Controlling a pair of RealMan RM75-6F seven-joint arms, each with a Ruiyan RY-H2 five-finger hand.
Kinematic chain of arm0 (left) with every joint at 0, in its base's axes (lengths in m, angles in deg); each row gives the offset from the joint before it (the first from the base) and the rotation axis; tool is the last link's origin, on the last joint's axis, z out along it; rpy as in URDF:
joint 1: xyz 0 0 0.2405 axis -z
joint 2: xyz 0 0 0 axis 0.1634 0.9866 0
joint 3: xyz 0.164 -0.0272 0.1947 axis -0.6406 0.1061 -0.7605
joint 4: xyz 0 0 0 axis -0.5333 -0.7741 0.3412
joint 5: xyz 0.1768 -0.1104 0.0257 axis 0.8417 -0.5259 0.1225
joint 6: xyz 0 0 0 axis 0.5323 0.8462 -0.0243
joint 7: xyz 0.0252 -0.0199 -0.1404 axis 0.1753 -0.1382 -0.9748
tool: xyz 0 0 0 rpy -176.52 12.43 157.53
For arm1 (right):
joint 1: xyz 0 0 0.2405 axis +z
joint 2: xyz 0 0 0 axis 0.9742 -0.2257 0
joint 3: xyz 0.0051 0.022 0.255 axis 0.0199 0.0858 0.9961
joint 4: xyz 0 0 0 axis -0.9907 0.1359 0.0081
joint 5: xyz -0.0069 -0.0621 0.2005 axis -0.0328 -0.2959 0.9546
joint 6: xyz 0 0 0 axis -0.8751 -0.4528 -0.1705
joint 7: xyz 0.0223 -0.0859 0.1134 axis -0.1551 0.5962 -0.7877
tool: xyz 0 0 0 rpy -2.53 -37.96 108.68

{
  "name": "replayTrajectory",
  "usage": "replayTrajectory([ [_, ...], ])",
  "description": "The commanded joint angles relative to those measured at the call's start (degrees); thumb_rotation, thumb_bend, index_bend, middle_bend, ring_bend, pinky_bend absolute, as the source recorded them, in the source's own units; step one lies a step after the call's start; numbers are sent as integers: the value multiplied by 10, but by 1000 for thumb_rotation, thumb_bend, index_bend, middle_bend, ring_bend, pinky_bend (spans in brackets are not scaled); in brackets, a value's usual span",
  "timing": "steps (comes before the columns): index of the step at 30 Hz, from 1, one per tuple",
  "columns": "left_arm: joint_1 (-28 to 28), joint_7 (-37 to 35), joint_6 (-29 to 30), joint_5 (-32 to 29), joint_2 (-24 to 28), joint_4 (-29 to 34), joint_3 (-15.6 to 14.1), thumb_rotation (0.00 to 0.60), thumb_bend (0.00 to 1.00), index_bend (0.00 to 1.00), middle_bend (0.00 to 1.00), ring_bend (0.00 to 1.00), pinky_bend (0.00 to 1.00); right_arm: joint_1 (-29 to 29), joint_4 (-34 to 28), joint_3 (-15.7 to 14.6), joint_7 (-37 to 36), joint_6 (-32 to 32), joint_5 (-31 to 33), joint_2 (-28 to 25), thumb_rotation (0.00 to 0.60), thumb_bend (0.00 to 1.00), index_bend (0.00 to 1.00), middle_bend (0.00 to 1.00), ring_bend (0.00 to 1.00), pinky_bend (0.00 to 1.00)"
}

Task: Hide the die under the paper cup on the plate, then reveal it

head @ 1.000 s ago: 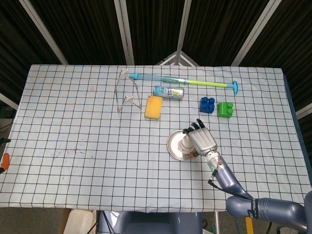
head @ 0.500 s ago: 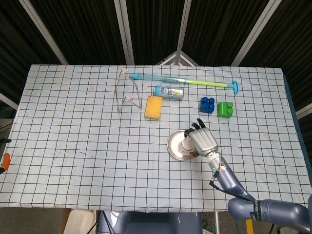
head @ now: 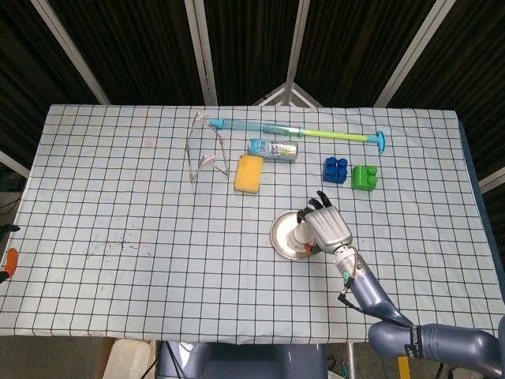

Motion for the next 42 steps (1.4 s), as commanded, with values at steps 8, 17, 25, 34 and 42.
replayTrajectory([
  [8, 0, -2, 1, 1, 0, 0, -1, 600, 696, 313, 0, 0, 118, 1, -5, 4, 2, 3, -3, 0, 600, 237, 435, 446, 203, 0],
  [17, 0, -4, 1, 2, 1, -1, -1, 600, 696, 313, 0, 0, 118, 1, -5, 5, 6, 4, 0, 3, 600, 302, 492, 480, 228, 0],
  [25, -1, -5, 2, 3, 1, 0, -1, 600, 696, 313, 0, 0, 118, -2, 1, 3, -6, 3, -7, 8, 600, 329, 528, 492, 238, 0],
  [34, -1, -5, 1, 4, 2, 0, -2, 600, 696, 313, 0, 0, 118, 7, 24, 11, -22, -16, -8, 27, 600, 331, 529, 500, 246, 0],
  [42, -2, -10, 3, 1, 3, -1, 0, 600, 697, 313, 0, 0, 119, 23, 80, 20, -41, -49, 2, 57, 600, 331, 531, 499, 248, 0],
])
